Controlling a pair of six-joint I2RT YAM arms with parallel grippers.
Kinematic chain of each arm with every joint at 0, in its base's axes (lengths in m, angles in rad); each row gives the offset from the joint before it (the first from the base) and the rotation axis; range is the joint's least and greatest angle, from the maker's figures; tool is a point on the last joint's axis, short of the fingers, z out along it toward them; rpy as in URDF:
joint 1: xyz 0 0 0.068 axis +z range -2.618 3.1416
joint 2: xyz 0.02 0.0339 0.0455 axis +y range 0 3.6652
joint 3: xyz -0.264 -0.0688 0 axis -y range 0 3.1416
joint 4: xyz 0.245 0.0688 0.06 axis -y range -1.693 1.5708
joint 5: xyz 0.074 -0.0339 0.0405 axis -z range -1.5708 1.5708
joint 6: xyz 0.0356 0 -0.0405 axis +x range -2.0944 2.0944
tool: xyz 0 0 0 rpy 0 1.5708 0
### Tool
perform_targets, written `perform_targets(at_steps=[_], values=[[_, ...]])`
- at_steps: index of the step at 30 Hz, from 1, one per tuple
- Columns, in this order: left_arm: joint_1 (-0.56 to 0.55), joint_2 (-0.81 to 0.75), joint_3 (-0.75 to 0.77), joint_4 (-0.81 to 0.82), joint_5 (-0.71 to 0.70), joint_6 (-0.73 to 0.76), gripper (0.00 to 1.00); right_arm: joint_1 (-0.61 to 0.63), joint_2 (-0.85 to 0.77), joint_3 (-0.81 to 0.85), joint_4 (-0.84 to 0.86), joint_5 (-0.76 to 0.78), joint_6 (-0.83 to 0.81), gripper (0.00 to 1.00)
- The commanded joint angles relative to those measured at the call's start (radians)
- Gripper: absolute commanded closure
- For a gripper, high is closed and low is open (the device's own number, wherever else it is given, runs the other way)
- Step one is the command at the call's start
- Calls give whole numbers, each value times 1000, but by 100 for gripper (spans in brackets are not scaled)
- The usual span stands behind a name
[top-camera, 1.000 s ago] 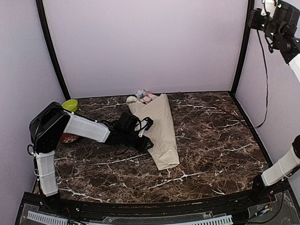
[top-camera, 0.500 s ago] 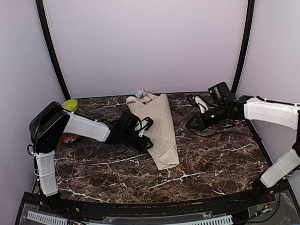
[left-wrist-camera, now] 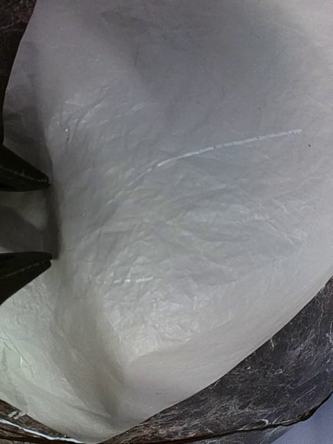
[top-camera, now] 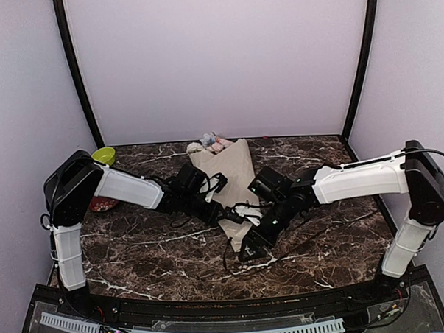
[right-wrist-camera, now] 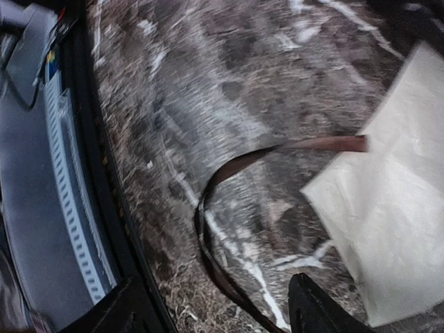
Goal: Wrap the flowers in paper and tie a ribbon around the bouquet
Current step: Place the ribbon at the center of the board, then pick up the folded bouquet from the center of the board.
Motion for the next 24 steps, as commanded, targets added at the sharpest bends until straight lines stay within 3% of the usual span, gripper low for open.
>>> perform_targets(at_steps=[1, 4, 9, 11, 13, 15, 21, 24], values=[[12, 33, -10, -98, -34, 11, 69, -7, -77, 60, 1, 336, 36, 12], [12, 33, -7, -99, -30, 11, 69, -72, -159, 28, 91, 483, 112, 1], [12, 35, -9, -98, -39, 16, 69, -211, -244, -111, 378, 271, 251, 0], [12, 34, -8, -101, -38, 13, 69, -213, -201, -107, 360, 255, 262, 0], [12, 33, -7, -106, -35, 10, 69, -222, -157, -91, 289, 320, 288, 3], [12, 34, -12, -101, -32, 8, 69, -260, -145, -139, 340, 302, 353, 6], [12, 35, -19, -92, -31, 5, 68, -325, -13, -263, 566, -10, 562, 23], [12, 36, -19, -96, -34, 9, 69, -324, 45, -295, 680, -105, 629, 24]])
